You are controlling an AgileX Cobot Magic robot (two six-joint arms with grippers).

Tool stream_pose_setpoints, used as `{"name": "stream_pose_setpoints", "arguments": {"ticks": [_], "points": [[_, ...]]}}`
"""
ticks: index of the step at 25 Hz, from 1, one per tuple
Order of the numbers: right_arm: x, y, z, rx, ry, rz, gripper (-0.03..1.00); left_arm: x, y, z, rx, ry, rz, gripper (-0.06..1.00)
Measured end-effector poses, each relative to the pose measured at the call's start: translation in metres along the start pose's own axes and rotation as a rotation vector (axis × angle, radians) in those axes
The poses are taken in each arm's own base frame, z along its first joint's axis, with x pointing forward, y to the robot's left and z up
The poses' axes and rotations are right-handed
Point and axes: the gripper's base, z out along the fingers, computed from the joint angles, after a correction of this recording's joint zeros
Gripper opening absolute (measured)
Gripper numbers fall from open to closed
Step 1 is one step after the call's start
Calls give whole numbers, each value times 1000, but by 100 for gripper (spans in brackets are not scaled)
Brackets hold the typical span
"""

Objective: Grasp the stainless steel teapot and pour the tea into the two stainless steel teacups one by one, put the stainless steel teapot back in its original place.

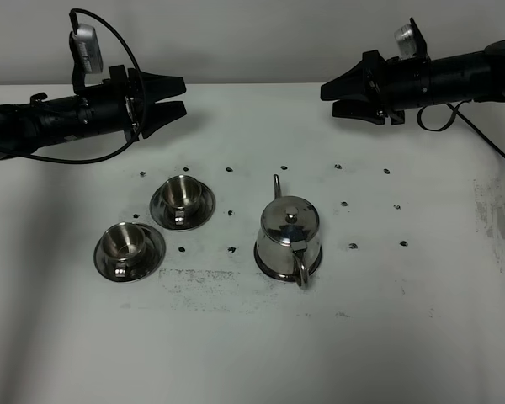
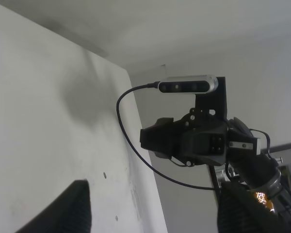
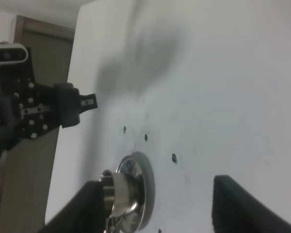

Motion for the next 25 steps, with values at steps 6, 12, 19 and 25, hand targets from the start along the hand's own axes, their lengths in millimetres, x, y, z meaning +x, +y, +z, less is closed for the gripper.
{"name": "stream_pose_setpoints", "arguments": {"ticks": [6, 12, 19, 25], "points": [[0, 0, 0, -1, -1, 0, 48, 0, 0, 0, 0, 1, -1, 54], [-5, 3, -1, -5, -11, -20, 48, -6, -6, 2, -3, 20, 45, 54], [-41, 49, -23, 69, -67, -229, 48, -44, -71, 5, -98, 182, 330, 54], [-43, 57, -24, 319, 18, -331, 48, -52, -86, 2, -414, 365, 447, 54]]}}
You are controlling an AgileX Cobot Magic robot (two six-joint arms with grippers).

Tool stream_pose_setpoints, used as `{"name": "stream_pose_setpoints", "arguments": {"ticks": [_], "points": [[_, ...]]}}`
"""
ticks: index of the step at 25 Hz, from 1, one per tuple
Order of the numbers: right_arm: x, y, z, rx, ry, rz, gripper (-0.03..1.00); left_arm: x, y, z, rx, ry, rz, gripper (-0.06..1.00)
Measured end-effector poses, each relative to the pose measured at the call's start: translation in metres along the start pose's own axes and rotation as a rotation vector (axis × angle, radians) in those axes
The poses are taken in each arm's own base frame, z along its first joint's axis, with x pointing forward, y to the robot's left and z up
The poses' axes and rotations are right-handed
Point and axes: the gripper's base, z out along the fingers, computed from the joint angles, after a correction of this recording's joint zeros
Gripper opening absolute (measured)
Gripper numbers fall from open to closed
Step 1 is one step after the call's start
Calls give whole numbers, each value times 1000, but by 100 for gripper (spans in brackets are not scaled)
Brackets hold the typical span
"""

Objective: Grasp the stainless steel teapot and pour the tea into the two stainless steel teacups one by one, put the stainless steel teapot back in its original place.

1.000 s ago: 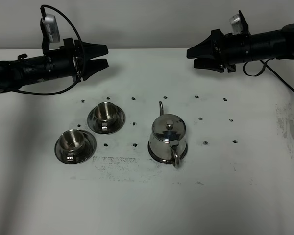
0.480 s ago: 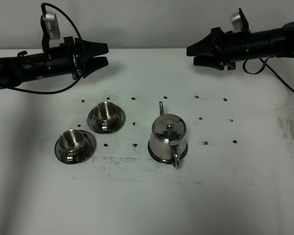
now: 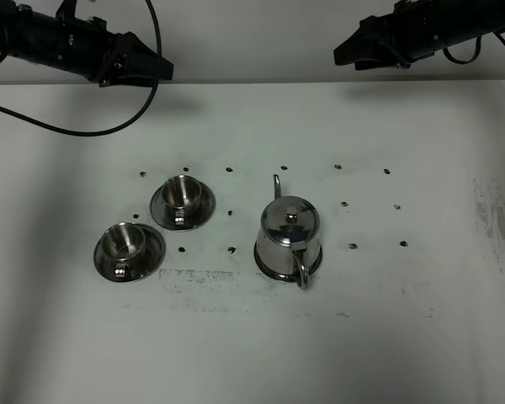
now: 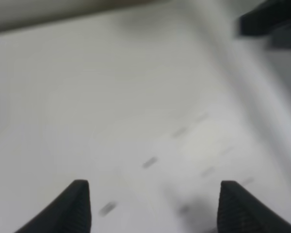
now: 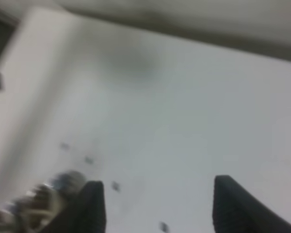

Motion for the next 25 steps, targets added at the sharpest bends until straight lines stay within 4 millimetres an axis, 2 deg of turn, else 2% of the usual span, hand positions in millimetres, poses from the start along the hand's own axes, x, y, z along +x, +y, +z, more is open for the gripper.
{"name": "stream_pose_setpoints", "arguments": {"ticks": [3, 5, 7, 11, 13, 16, 22, 25], "points": [[5, 4, 3, 118, 76, -12, 48, 3, -1, 2, -105, 79, -9, 54], [10, 12, 2, 224, 147, -49, 48, 0, -7, -5, -149, 94, 1, 54], [10, 28, -9, 297, 180, -83, 48, -5, -22, -19, -197, 88, 23, 54], [13, 60, -38, 351, 194, -104, 47, 4, -50, -45, -315, 86, 47, 50], [19, 76, -58, 376, 199, -114, 46, 16, -62, -56, -373, 62, 54, 46], [42, 87, -78, 420, 248, -110, 45, 42, -81, -71, -447, 25, 69, 44], [79, 112, -112, 493, 152, -120, 45, 89, -136, -111, -576, -121, 90, 43], [99, 124, -126, 511, 100, -125, 45, 114, -169, -135, -635, -232, 115, 43]]}}
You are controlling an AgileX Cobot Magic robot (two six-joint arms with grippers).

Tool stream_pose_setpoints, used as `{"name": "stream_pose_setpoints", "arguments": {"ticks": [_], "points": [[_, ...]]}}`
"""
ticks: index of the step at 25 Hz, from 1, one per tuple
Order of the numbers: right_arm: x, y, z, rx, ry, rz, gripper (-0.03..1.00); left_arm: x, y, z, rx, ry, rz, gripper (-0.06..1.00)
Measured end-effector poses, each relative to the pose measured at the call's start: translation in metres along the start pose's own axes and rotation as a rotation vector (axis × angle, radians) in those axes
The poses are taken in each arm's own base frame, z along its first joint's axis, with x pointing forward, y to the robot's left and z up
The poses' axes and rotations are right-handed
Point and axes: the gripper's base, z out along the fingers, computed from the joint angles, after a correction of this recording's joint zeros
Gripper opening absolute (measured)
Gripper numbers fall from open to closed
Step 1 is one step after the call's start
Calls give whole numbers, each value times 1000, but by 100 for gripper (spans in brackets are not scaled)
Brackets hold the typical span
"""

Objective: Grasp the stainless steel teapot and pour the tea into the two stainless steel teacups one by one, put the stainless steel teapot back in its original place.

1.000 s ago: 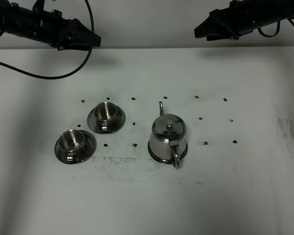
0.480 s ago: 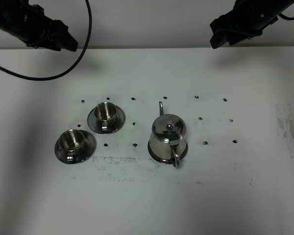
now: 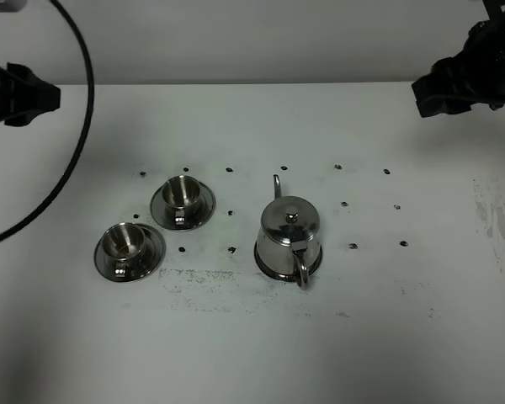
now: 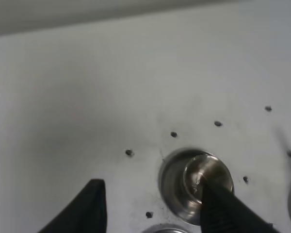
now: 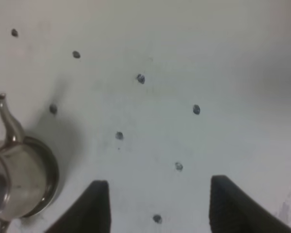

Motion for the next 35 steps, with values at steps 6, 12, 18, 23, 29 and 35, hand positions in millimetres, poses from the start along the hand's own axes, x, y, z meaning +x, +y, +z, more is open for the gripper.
{"name": "stream_pose_setpoints", "arguments": {"ticks": [6, 12, 18, 23, 29, 35], "points": [[43, 12, -29, 30, -78, 32, 45, 43, -28, -70, -29, -111, 35, 43], [80, 20, -42, 37, -91, 46, 45, 86, -43, -118, -115, -109, 45, 43], [96, 30, -60, 34, -130, 45, 44, 120, -52, -155, -188, 12, 49, 43], [111, 44, -64, 8, -128, 9, 44, 144, -64, -182, -182, 33, 35, 43], [120, 50, -58, -13, -79, -9, 44, 175, -74, -197, -173, 25, 8, 43], [121, 51, -58, -12, -63, -18, 44, 214, -73, -182, -174, 22, -40, 43]]}}
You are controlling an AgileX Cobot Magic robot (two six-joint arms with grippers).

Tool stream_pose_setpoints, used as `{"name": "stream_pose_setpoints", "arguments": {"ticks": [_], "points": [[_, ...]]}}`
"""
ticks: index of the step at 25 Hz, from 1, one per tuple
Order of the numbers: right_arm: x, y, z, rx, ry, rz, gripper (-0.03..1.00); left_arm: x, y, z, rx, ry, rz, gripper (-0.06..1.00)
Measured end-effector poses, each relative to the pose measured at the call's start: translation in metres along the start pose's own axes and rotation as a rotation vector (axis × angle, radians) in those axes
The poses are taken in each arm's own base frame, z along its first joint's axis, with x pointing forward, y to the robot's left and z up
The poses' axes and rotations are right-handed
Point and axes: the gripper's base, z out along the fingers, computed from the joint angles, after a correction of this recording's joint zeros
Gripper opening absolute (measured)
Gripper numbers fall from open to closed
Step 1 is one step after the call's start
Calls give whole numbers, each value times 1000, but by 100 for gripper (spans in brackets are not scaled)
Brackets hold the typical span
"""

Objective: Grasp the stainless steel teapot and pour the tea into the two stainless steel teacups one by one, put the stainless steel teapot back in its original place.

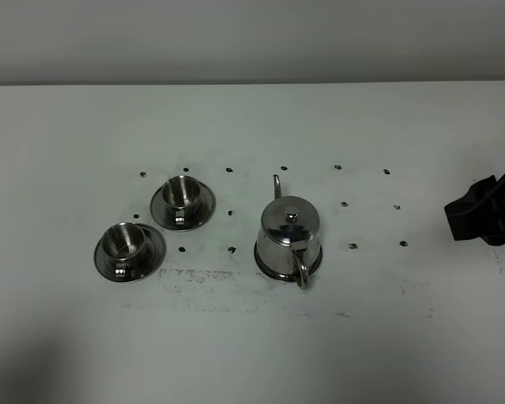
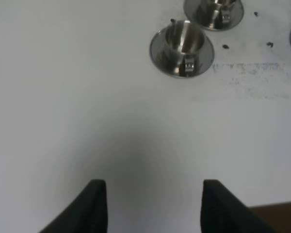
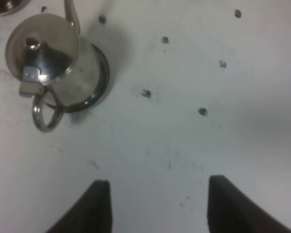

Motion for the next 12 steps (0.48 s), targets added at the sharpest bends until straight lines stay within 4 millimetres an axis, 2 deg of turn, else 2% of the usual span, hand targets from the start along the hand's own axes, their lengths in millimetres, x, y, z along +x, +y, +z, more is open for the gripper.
{"name": "stream_pose_setpoints", "arguments": {"ticks": [4, 12], "points": [[1, 0, 0, 1, 6, -1, 43, 14, 0, 7, -1, 7, -7, 43], [1, 0, 0, 1, 14, -2, 43, 15, 0, 7, -2, -2, -6, 43]]}}
